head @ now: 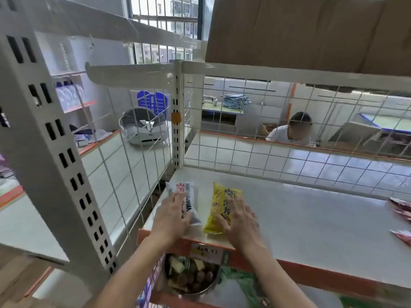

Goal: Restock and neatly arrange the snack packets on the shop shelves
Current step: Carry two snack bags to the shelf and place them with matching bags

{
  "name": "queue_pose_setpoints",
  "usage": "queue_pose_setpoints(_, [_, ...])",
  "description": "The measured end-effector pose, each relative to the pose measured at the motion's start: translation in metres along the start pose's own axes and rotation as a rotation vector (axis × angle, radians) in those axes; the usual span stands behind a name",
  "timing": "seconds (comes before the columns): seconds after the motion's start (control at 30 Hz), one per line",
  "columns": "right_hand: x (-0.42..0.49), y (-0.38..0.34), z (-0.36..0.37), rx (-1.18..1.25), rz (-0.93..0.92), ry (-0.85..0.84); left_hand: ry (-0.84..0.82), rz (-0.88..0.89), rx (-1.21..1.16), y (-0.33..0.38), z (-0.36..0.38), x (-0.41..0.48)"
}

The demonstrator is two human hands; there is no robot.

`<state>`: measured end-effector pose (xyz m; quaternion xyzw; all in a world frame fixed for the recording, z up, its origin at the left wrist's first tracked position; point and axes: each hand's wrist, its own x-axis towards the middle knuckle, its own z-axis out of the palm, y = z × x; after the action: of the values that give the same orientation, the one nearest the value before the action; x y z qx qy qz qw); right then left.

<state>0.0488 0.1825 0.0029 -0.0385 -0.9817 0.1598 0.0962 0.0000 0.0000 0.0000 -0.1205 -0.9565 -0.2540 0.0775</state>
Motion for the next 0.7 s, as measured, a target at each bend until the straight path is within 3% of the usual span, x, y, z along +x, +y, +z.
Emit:
queue_pose_setpoints(0.1, [0.018,-0.010,0.010,0.044,0.103,-0.053,-0.074,-0.077,0.125,-0.004,0.009,0.019])
queue_pose_setpoints(0.27, [0.034,-0.017,0.016,0.082,0.256,-0.103,-0.131,-0.213,-0.012,-0.002,0.017,0.034])
queue_pose_setpoints(0.5, [0.038,-0.019,0.013,0.144,0.341,-0.093,-0.111,-0.307,-0.022,0.005,0.014,0.031])
queue_pose_setpoints(0.7, [0.029,-0.013,0.003,0.223,0.309,-0.029,-0.091,-0.324,-0.130,0.001,0.005,0.026])
